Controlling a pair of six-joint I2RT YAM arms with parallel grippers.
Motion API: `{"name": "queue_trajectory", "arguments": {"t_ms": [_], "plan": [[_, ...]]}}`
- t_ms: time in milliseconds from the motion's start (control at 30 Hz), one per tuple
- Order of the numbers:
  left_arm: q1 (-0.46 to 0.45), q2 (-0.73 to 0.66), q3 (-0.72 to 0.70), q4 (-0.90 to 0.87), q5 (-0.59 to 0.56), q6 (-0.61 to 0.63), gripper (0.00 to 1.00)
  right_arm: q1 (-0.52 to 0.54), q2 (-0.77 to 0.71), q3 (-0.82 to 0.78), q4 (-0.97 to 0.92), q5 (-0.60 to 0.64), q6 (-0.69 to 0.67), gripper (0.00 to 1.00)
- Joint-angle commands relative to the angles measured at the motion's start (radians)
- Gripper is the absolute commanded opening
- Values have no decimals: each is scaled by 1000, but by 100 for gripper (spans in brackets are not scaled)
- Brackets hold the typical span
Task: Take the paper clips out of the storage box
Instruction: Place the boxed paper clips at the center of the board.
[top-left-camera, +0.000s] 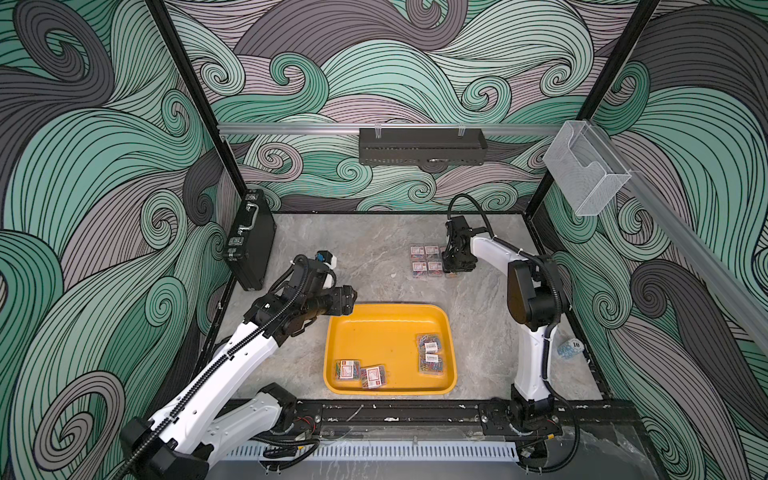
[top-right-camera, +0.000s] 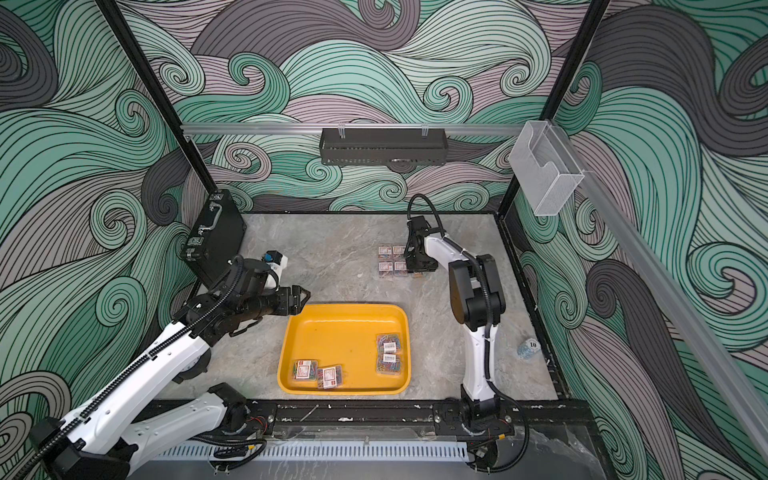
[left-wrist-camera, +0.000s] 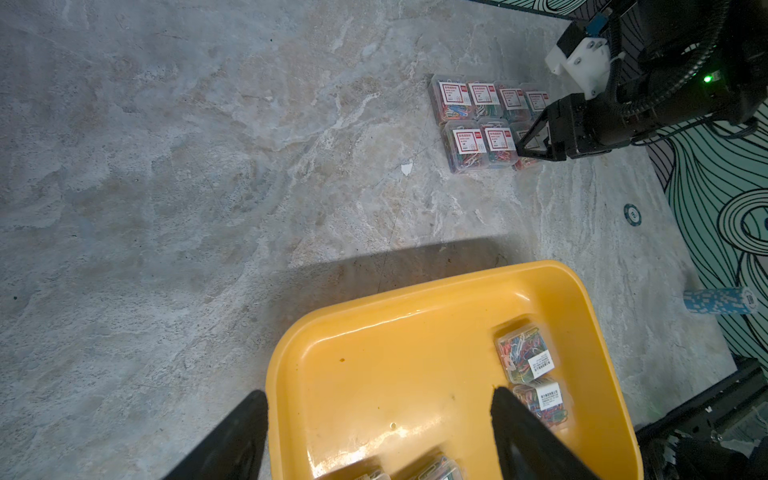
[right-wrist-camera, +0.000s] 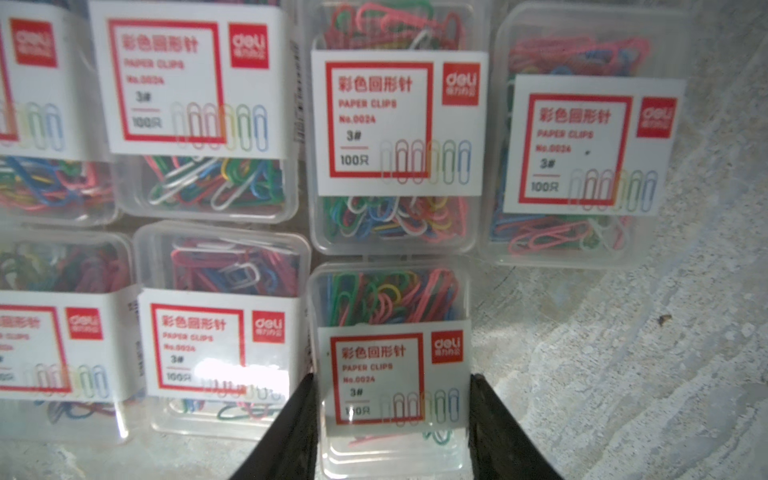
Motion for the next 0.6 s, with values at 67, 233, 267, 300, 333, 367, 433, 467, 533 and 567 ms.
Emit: {"name": "queue_trajectory", "arguments": {"t_ms": [67, 233, 267, 300, 333, 367, 433, 467, 533, 567], "plan": [[1, -3, 12, -29, -12, 15, 82, -9, 16, 32, -23, -12, 8, 44], [1, 0, 10, -29, -13, 16, 82, -10, 29, 47, -25, -17, 11, 44], [0, 2, 11, -29, -12, 17, 82, -10, 32, 49, -25, -17, 13, 45], [1, 4, 12, -29, -11, 19, 82, -12, 33, 51, -28, -19, 14, 47], [0, 4, 13, -29, -12, 17, 82, -12, 33, 52, -28, -18, 14, 49], [0, 4, 12, -27, -12, 18, 82, -11, 34, 52, -28, -19, 16, 52], [1, 6, 13, -27, -10, 18, 82, -12, 31, 54, -28, -22, 16, 55], [1, 5, 13, -26, -11, 17, 82, -13, 29, 55, -28, -23, 18, 56], [1, 6, 13, -26, -11, 19, 82, -13, 23, 55, -29, -27, 16, 59], [0, 8, 14, -25, -10, 19, 82, -12, 18, 54, -28, -28, 15, 60]]}}
